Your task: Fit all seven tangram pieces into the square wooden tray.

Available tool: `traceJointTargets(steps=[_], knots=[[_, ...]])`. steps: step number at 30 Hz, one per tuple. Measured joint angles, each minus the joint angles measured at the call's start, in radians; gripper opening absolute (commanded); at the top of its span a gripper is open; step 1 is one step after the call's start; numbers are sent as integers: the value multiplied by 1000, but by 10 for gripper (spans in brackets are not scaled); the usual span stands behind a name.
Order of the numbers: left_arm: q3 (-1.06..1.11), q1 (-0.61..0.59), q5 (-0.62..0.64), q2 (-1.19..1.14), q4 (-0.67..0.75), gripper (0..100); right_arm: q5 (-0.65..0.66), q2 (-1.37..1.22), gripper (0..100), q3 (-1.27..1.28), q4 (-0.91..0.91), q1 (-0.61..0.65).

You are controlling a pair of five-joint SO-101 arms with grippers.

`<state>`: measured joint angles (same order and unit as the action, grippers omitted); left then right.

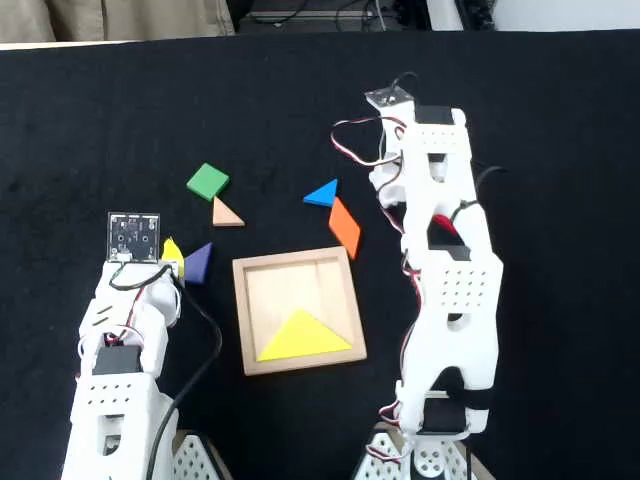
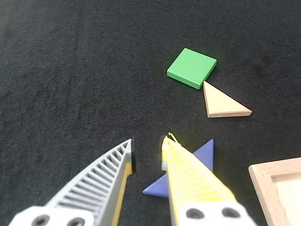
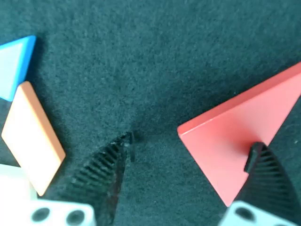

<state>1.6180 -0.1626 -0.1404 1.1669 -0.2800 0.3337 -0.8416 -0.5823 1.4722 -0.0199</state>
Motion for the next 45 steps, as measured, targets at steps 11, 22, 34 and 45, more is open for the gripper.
traceJointTargets(steps=[11, 22, 34, 45], knots=[[0, 0, 0, 0, 0, 116, 26, -12, 362, -3, -9, -78], [0, 0, 0, 0, 0, 116, 84, -12, 244, -9, -21, -104], [0, 0, 0, 0, 0, 116, 86, 9, 336, -215, 176, -66], [0, 0, 0, 0, 0, 116, 41, -89, 336, -269, 140, -18]])
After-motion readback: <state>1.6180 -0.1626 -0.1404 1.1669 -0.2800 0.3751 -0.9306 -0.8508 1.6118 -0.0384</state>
